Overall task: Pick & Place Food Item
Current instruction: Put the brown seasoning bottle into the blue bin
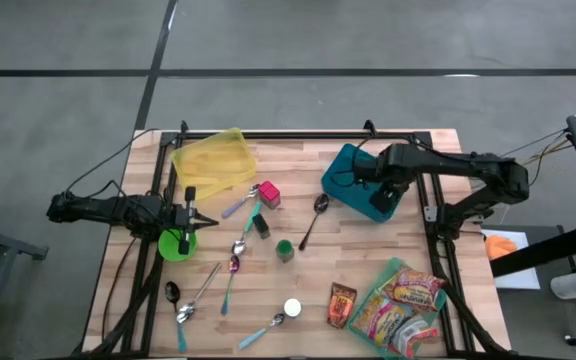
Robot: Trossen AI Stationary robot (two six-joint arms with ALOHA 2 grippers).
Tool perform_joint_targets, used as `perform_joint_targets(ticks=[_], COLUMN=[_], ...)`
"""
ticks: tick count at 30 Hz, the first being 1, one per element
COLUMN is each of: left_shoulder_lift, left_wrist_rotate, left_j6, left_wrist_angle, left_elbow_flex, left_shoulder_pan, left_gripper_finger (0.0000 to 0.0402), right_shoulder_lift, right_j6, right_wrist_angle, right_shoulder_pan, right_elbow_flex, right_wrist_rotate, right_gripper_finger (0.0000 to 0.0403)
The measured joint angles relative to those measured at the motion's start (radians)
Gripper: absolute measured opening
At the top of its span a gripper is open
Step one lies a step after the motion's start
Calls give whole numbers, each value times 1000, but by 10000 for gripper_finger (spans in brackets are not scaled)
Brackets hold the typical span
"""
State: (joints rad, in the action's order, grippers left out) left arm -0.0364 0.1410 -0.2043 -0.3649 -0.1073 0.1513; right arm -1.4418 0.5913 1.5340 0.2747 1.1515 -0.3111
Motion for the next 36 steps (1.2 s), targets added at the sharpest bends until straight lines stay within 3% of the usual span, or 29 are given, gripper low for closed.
perform_joint_targets(ticks=[18,36], left_shoulder_lift=[0,0], left_wrist_rotate=[0,0], left_j6=[0,0], left_wrist_angle=[0,0], left_elbow_flex=[0,0], left_shoulder_pan=[0,0], left_gripper_finger=[0,0], right_shoulder_lift=[0,0], right_j6=[-214,-306], right_wrist_angle=[-100,-251], right_shoulder_pan=[239,335], right_elbow_flex=[-65,-187], right_wrist_rotate=[27,31], right_gripper_finger=[152,152])
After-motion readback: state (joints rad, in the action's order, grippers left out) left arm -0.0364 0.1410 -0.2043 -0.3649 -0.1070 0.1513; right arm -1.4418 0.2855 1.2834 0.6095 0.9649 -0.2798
